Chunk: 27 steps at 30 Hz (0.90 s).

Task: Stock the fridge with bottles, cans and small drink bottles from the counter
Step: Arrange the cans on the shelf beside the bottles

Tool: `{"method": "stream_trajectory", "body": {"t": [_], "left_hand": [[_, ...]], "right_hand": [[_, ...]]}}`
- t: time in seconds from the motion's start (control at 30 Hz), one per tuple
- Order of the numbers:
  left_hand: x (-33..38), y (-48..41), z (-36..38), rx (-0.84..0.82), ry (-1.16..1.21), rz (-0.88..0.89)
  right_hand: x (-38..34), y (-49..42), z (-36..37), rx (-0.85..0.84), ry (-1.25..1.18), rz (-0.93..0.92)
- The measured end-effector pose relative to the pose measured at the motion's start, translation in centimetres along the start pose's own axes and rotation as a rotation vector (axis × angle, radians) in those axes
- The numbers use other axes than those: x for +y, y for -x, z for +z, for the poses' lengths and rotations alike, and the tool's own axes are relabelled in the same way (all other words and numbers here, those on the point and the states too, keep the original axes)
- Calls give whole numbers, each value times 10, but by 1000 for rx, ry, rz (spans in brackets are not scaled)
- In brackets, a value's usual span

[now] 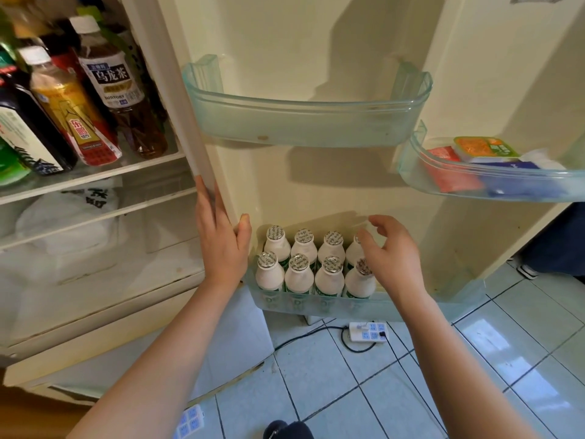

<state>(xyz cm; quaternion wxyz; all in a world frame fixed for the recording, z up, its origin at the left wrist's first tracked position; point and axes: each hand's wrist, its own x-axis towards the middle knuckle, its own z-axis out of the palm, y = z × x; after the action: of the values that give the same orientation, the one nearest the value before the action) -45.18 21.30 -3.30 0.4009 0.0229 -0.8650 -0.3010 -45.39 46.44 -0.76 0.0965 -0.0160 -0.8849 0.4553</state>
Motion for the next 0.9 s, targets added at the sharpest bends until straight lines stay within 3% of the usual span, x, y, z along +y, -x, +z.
{"method": "stream_trajectory", "body": {"t": [0.27,0.5,0.63,0.9], "left_hand": [[-6,-3,-32,-110,109,-3],[-30,5,-91,26,192,-309],[-52,4,-129,3,104,-423],[-94,-18,-192,108,99,-515]], "right_hand": [[-42,20,14,66,-139,-271],[-86,31,55,-121,-238,-463],[-117,34,87,-225,-301,-569],[-180,32,146,-341,-337,-668]]}}
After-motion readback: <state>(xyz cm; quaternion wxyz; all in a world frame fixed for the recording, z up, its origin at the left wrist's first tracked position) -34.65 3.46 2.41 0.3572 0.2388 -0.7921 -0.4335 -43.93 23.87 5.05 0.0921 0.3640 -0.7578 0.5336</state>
